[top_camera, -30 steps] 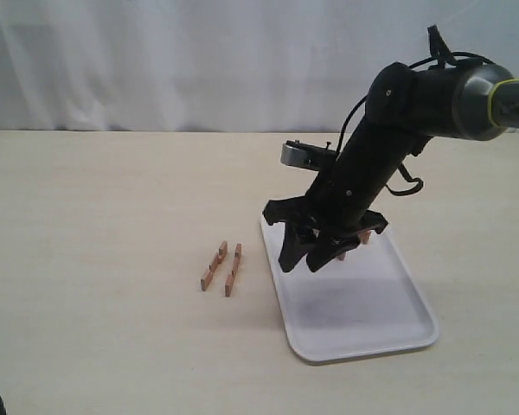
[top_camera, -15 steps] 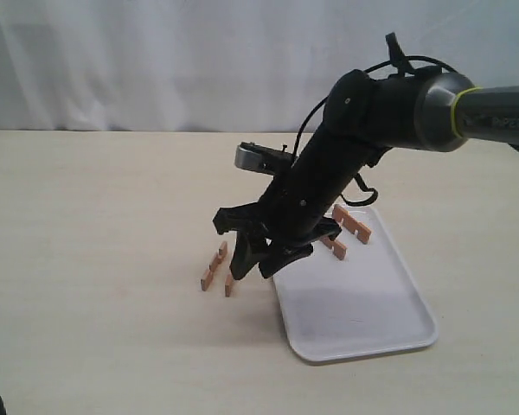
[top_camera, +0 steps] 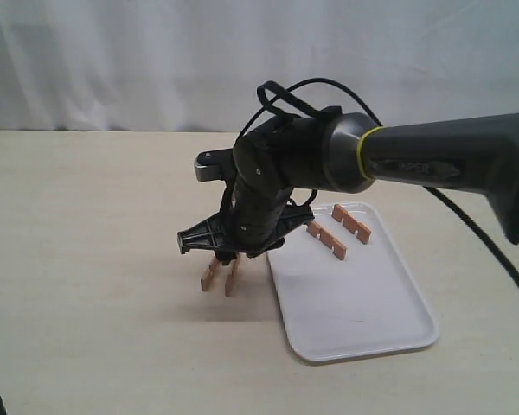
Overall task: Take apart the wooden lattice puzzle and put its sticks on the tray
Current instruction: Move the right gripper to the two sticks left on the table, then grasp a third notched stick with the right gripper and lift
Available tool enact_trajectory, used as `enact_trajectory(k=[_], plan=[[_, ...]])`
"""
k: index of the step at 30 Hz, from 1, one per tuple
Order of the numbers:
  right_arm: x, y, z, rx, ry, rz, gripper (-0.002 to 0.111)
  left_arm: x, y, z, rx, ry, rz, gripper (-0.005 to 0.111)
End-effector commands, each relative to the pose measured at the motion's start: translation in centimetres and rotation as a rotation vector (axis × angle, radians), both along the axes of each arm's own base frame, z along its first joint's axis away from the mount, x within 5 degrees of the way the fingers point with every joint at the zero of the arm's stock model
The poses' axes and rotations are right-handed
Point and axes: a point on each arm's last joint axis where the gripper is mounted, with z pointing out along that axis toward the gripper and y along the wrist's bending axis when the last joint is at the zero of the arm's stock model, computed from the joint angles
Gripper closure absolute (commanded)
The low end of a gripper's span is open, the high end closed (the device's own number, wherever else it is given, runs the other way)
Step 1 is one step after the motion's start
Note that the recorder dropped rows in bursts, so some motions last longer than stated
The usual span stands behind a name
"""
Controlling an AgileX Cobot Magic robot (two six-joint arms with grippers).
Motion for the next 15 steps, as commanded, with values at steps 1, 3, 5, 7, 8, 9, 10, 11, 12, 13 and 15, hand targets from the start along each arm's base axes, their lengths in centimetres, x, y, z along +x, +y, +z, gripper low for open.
enact_trajectory(k=[1, 3, 5, 7, 8, 9, 10, 11, 12, 13, 15], plan=[[0.7, 0.6, -1.7, 0.018, -0.015, -0.001, 0.065, 0.0, 0.0, 0.0, -0.006, 0.003, -0.003, 0.107], [0.7, 0.6, -2.3, 0.006, -0.01, 0.002, 0.065, 0.0, 0.0, 0.0, -0.006, 0.003, -0.003, 0.107], [0.7, 0.6, -2.6, 0.002, -0.005, 0.002, 0.065, 0.0, 0.0, 0.0, -0.006, 0.003, -0.003, 0.107], [0.7, 0.6, -2.6, 0.002, -0.005, 0.002, 0.065, 0.0, 0.0, 0.0, -0.006, 0.003, -0.003, 0.107], [0.7, 0.6, -2.6, 0.002, -0.005, 0.002, 0.067, 0.0, 0.0, 0.0, -0.006, 0.003, -0.003, 0.107], [0.7, 0.6, -2.6, 0.002, -0.005, 0.002, 0.071, 0.0, 0.0, 0.0, -0.006, 0.003, -0.003, 0.107], [0.7, 0.6, -2.6, 0.002, -0.005, 0.002, 0.075, 0.0, 0.0, 0.0, -0.006, 0.003, -0.003, 0.107], [0.7, 0.6, -2.6, 0.002, -0.005, 0.002, 0.078, 0.0, 0.0, 0.0, -0.006, 0.003, -0.003, 0.107], [0.7, 0.6, -2.7, 0.001, -0.003, 0.002, 0.081, 0.0, 0.0, 0.0, -0.006, 0.003, -0.003, 0.107], [0.7, 0.6, -2.7, 0.001, -0.003, 0.002, 0.084, 0.0, 0.0, 0.0, -0.006, 0.003, -0.003, 0.107], [0.7, 0.6, -2.7, -0.005, 0.003, 0.001, 0.089, 0.0, 0.0, 0.0, -0.006, 0.003, -0.003, 0.107]])
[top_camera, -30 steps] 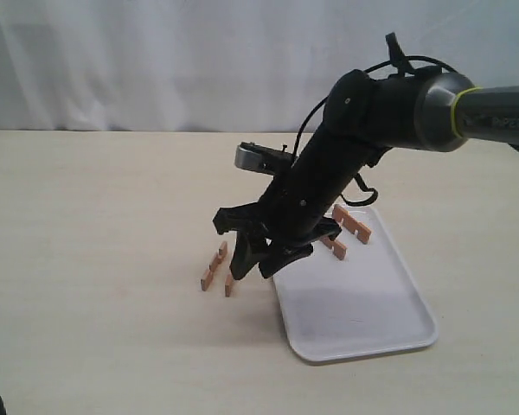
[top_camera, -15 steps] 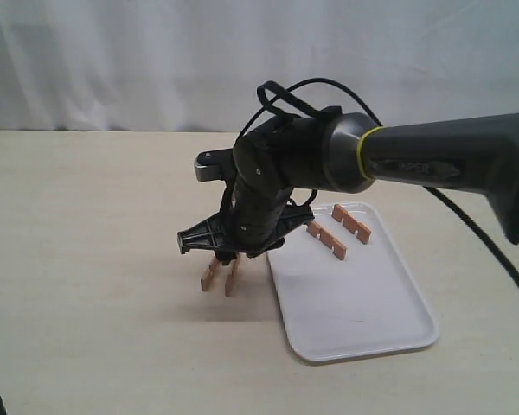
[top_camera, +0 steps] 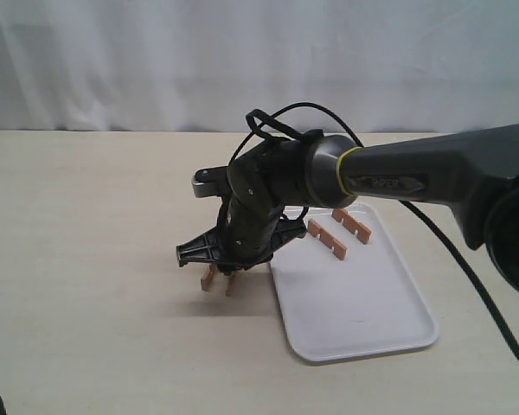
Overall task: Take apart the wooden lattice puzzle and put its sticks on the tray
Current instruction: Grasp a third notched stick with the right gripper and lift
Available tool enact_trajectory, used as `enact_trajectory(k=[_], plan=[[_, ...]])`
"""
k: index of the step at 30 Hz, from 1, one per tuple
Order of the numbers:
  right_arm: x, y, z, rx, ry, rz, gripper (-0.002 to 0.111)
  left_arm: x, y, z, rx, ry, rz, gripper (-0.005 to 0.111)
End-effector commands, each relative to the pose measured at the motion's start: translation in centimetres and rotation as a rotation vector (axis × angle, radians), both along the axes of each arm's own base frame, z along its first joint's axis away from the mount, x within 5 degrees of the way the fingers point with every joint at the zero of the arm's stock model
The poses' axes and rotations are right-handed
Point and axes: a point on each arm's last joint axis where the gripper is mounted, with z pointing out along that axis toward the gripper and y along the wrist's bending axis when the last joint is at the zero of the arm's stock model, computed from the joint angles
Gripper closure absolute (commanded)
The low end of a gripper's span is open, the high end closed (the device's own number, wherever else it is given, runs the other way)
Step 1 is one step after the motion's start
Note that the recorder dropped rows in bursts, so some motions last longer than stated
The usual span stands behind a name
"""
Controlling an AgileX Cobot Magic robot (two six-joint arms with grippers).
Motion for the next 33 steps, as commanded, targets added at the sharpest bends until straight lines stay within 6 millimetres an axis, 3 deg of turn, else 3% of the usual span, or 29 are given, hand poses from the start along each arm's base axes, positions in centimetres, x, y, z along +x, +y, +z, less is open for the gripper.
enact_trajectory(k=[1, 6, 13, 21, 30, 33], plan=[[0.0, 0.0, 0.1, -0.013, 0.002, 0.0, 0.091, 0.0, 0.0, 0.0, -0.006, 0.003, -0.003, 0.107], [-0.3, -0.3, 0.0, -0.048, 0.036, -0.004, 0.103, 0.0, 0.0, 0.0, -0.006, 0.003, -0.003, 0.107], [-0.7, -1.5, 0.9, -0.167, 0.057, 0.015, 0.103, 0.0, 0.0, 0.0, -0.006, 0.003, -0.003, 0.107], [-1.3, -2.8, 4.8, -0.25, 0.025, 0.018, 0.103, 0.0, 0.0, 0.0, -0.006, 0.003, -0.003, 0.107], [-1.8, -1.9, 3.7, -0.186, 0.105, 0.105, 0.102, 0.0, 0.0, 0.0, -0.006, 0.003, -0.003, 0.107], [-1.9, -1.1, 3.0, -0.116, 0.132, 0.148, 0.09, 0.0, 0.0, 0.0, -0.006, 0.003, -0.003, 0.107]])
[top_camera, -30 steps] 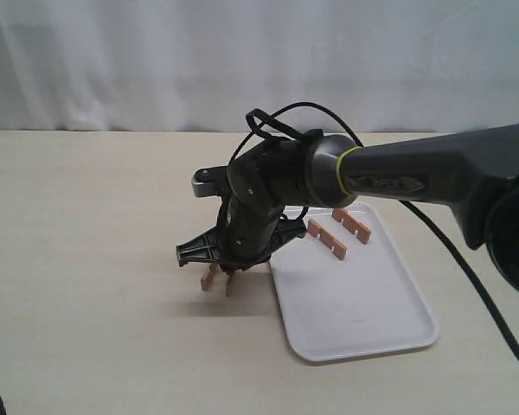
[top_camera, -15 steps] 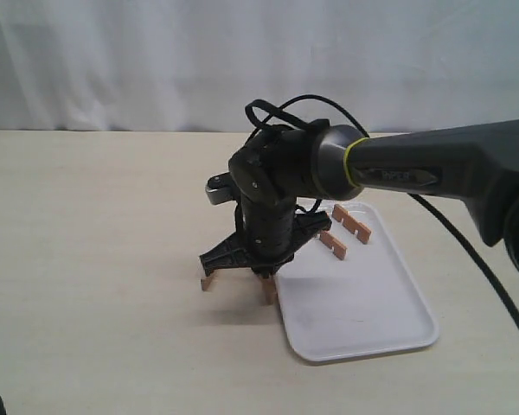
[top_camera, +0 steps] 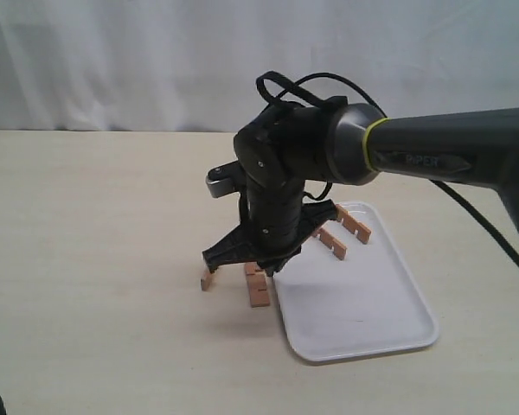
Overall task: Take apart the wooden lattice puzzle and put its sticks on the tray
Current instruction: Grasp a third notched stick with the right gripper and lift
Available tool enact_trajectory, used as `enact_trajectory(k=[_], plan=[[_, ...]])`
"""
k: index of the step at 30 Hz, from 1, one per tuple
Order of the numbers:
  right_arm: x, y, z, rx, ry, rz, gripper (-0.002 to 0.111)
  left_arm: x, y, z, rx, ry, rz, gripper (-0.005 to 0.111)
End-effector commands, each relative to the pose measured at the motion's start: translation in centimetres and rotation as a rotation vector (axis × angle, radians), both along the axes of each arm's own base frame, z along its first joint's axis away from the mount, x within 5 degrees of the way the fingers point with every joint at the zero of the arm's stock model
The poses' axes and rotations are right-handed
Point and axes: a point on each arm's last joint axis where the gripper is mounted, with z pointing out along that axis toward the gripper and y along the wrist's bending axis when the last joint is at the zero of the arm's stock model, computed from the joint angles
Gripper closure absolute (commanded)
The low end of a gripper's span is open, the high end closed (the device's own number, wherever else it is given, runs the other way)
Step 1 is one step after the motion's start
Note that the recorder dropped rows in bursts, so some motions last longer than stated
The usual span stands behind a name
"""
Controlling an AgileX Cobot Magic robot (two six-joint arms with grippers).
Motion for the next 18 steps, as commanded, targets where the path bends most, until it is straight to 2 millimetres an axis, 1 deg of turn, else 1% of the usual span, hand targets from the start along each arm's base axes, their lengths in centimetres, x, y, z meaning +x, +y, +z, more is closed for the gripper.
enact_trajectory(k=[1, 2, 5, 7, 9, 13, 18], plan=[[-0.1, 1.1, -0.8, 0.083, 0.026, 0.057, 0.086, 0.0, 0.0, 0.0, -0.006, 0.003, -0.003, 0.107], [0.1, 1.2, -1.3, 0.084, 0.024, 0.055, 0.078, 0.0, 0.0, 0.0, -0.006, 0.003, -0.003, 0.107], [0.2, 1.2, -2.1, 0.082, 0.029, 0.052, 0.067, 0.0, 0.0, 0.0, -0.006, 0.003, -0.003, 0.107], [0.3, 1.2, -2.7, 0.077, 0.036, 0.052, 0.063, 0.0, 0.0, 0.0, -0.006, 0.003, -0.003, 0.107], [0.4, 1.3, -3.5, 0.067, 0.043, 0.052, 0.061, 0.0, 0.0, 0.0, -0.006, 0.003, -0.003, 0.107], [0.4, 1.3, -4.3, 0.057, 0.059, 0.049, 0.061, 0.0, 0.0, 0.0, -0.006, 0.003, -0.003, 0.107], [0.3, 1.2, -4.5, 0.052, 0.069, 0.04, 0.061, 0.0, 0.0, 0.0, -0.006, 0.003, -0.003, 0.107]])
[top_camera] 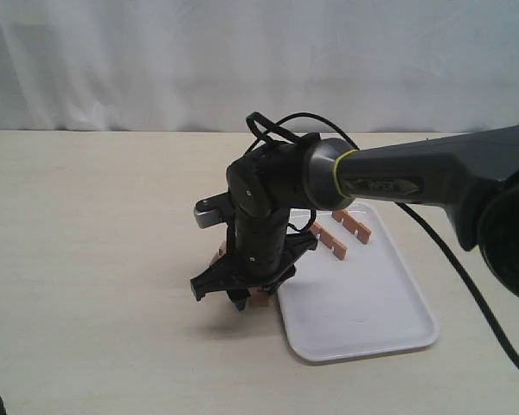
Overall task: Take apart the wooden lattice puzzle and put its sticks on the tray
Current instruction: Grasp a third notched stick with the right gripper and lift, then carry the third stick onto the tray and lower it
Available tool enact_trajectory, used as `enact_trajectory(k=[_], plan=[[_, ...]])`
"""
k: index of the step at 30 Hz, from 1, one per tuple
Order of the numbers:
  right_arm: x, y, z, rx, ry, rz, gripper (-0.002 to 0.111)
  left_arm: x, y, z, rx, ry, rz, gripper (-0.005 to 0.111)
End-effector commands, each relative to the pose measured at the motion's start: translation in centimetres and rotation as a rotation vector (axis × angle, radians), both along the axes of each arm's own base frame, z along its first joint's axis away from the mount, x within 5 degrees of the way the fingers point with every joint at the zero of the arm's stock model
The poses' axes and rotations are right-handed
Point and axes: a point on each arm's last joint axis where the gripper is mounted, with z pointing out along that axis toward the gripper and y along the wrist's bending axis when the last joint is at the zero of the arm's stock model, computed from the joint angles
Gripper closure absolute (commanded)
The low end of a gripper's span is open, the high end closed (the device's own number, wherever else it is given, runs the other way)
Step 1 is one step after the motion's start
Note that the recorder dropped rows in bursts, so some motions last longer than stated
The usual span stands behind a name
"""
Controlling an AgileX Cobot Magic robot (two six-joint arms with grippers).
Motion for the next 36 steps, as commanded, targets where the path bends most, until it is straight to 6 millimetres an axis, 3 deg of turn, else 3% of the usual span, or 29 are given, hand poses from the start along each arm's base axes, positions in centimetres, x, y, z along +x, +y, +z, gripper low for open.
enact_trajectory(k=[1, 8, 17, 23, 36], plan=[[0.0, 0.0, 0.0, -0.001, -0.002, -0.003, 0.061, 0.0, 0.0, 0.0, -0.006, 0.003, -0.003, 0.107], [-0.4, -0.3, 0.0, -0.03, 0.042, -0.042, 0.066, 0.0, 0.0, 0.0, -0.006, 0.003, -0.003, 0.107], [-0.4, -0.2, 0.0, -0.016, 0.045, -0.053, 0.104, 0.0, 0.0, 0.0, -0.006, 0.003, -0.003, 0.107], [-0.5, -0.2, 0.1, -0.02, 0.05, -0.053, 0.104, 0.0, 0.0, 0.0, -0.006, 0.003, -0.003, 0.107], [-0.8, -0.6, 3.6, -0.007, 0.015, -0.037, 0.104, 0.0, 0.0, 0.0, -0.006, 0.003, -0.003, 0.107]])
